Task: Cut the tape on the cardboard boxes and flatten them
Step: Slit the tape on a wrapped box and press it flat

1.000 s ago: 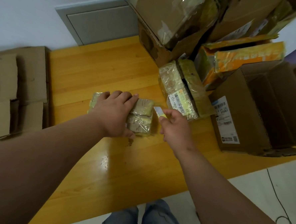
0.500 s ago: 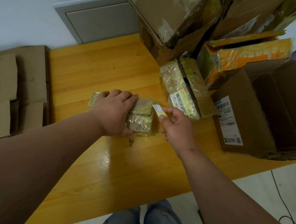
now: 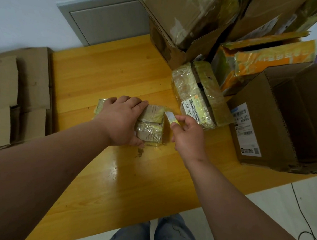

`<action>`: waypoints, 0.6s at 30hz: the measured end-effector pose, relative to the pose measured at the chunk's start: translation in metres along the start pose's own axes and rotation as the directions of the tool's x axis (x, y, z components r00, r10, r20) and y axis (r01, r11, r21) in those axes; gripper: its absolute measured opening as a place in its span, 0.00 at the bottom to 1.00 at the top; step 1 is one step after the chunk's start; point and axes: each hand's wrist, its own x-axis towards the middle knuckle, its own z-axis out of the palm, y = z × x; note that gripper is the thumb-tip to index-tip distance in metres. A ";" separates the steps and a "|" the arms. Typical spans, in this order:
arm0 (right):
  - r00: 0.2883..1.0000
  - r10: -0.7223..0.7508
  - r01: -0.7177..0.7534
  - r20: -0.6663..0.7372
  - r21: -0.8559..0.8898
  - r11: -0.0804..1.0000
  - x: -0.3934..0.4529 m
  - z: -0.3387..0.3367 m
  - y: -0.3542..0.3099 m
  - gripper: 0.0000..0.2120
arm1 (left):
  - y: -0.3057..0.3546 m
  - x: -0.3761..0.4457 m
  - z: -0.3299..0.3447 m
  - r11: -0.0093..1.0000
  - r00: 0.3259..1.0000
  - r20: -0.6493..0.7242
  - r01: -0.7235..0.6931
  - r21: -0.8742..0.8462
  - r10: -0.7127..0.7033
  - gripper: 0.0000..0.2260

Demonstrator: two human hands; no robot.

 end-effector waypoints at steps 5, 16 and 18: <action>1.000 -0.006 0.006 0.011 0.048 0.999 -0.001 -0.004 -0.003 0.11 | 0.000 0.000 0.000 1.000 1.000 -0.005 -0.001 -0.002 0.001 0.57; 1.000 -0.015 0.015 -0.020 0.000 1.000 -0.001 0.005 -0.004 0.10 | 0.000 -0.001 0.001 1.000 1.000 -0.007 0.004 -0.003 -0.004 0.57; 1.000 -0.015 0.015 -0.012 -0.016 1.000 0.001 0.007 -0.004 0.10 | 0.001 -0.001 0.002 1.000 1.000 -0.008 0.001 -0.003 -0.001 0.58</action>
